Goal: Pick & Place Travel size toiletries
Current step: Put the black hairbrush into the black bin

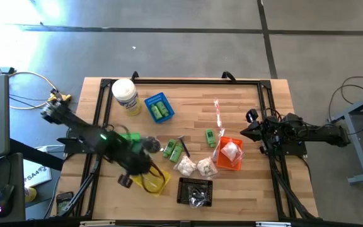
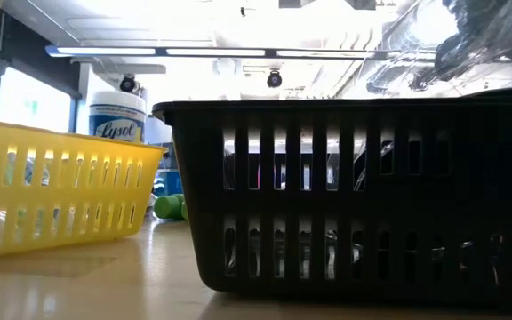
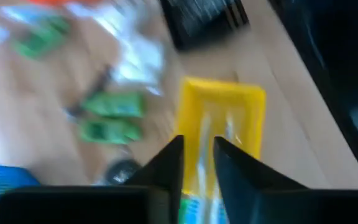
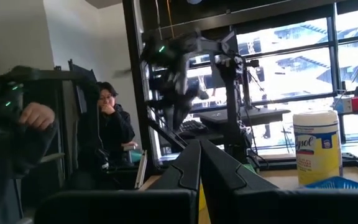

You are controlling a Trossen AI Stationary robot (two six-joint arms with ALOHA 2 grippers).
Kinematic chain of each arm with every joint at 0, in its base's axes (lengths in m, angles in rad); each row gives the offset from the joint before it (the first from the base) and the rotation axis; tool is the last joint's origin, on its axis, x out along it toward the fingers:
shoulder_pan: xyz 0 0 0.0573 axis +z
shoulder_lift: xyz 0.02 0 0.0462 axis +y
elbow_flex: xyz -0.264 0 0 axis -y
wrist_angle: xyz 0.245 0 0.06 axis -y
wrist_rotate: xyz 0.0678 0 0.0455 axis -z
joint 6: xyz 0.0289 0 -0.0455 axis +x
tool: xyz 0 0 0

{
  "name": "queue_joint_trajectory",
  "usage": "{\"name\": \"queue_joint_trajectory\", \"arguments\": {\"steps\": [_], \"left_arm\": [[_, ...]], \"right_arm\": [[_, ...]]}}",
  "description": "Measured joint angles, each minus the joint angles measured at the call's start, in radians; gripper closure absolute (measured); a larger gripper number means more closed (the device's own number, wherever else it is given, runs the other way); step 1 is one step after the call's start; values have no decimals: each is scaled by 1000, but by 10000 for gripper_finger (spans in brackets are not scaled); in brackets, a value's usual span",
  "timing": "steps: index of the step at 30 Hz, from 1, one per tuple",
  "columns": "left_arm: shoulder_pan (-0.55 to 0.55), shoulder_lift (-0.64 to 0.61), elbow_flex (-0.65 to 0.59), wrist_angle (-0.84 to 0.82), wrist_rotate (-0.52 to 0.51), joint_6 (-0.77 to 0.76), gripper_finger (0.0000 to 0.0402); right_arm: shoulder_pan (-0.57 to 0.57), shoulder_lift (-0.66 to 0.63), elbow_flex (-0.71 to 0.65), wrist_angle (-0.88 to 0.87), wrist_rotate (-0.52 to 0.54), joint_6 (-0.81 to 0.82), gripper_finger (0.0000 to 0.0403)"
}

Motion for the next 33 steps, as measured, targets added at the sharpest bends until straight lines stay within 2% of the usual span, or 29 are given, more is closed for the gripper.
{"name": "queue_joint_trajectory", "arguments": {"steps": [3, 5, 11, 16, 19, 27, 33], "left_arm": [[7, -140, -52, 73, -79, 23, 375], [25, -229, -105, 132, -117, 47, 394], [108, -548, -383, 455, -130, 102, 397], [227, -787, -672, 742, -139, 110, 400], [307, -893, -805, 884, -146, 97, 401], [437, -1054, -999, 912, -152, 47, 401], [458, -1115, -1071, 909, -169, 71, 401]], "right_arm": [[0, 0, 0, -12, 0, 4, 400], [0, 0, 0, -18, 0, 5, 400], [0, 0, 0, -27, 0, -1, 400], [0, 0, 0, -27, 4, -22, 400], [0, 0, 0, -27, 6, -30, 401], [0, 0, 0, -26, 8, -56, 401], [0, 0, 0, -27, 8, -57, 401]]}}
